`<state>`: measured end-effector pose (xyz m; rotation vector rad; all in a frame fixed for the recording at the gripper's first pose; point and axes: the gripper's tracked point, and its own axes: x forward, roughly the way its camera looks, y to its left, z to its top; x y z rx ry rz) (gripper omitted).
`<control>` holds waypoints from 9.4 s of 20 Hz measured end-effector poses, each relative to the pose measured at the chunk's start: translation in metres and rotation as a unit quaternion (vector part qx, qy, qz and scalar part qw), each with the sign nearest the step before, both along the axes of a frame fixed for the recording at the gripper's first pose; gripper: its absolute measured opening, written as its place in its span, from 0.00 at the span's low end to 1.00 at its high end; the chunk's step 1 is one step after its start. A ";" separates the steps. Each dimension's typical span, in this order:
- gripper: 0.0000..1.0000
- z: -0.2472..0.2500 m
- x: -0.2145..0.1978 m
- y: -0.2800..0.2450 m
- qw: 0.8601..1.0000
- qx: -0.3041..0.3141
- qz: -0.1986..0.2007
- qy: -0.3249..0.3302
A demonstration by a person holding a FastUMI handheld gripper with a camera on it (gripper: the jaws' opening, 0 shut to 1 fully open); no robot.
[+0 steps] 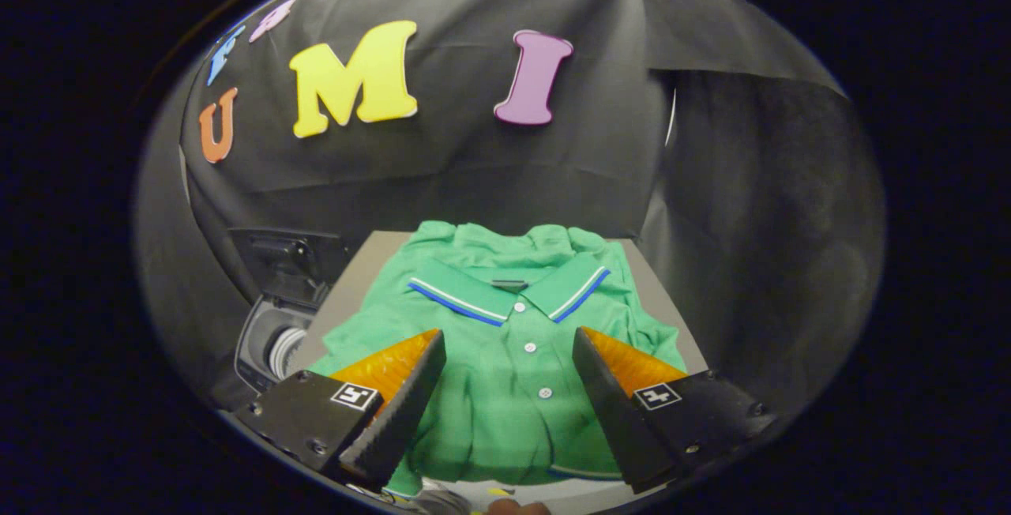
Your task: Put the clothes into the washing machine and then close the washing machine lid.
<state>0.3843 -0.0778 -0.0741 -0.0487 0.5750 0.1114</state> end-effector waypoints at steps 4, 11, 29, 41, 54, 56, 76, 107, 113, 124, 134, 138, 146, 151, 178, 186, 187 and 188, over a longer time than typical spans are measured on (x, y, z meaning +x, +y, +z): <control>1.00 -0.025 -0.005 0.000 0.998 -0.027 0.021 0.061; 1.00 -0.034 -0.003 0.001 0.990 -0.009 0.005 0.138; 0.04 0.149 -0.018 0.031 0.988 0.142 0.045 -0.034; 1.00 0.000 -0.026 0.016 0.992 -0.012 -0.004 0.127; 0.07 0.021 -0.012 0.041 0.993 0.071 0.022 0.093; 0.07 0.051 -0.010 0.051 0.993 0.074 0.043 0.075; 0.06 0.160 -0.046 0.375 0.932 0.131 0.334 0.045; 0.06 -0.251 0.035 0.461 0.964 0.027 0.133 0.228; 0.06 -0.256 0.038 0.463 0.965 0.026 0.125 0.228; 1.00 -0.231 0.035 0.459 0.967 -0.027 0.166 0.192; 1.00 -0.042 0.025 0.502 0.962 0.056 0.266 0.035; 1.00 0.058 0.039 0.505 0.956 0.098 0.274 -0.039; 1.00 0.091 0.154 0.489 0.976 0.100 0.188 -0.050; 1.00 0.037 0.202 0.479 0.989 0.095 0.116 0.009; 1.00 -0.022 0.179 0.468 0.994 0.067 0.086 0.030; 1.00 -0.014 0.167 0.466 0.991 0.072 0.092 -0.072; 1.00 -0.013 0.165 0.465 0.990 0.073 0.091 -0.074; 1.00 -0.011 0.164 0.465 0.990 0.078 0.090 -0.080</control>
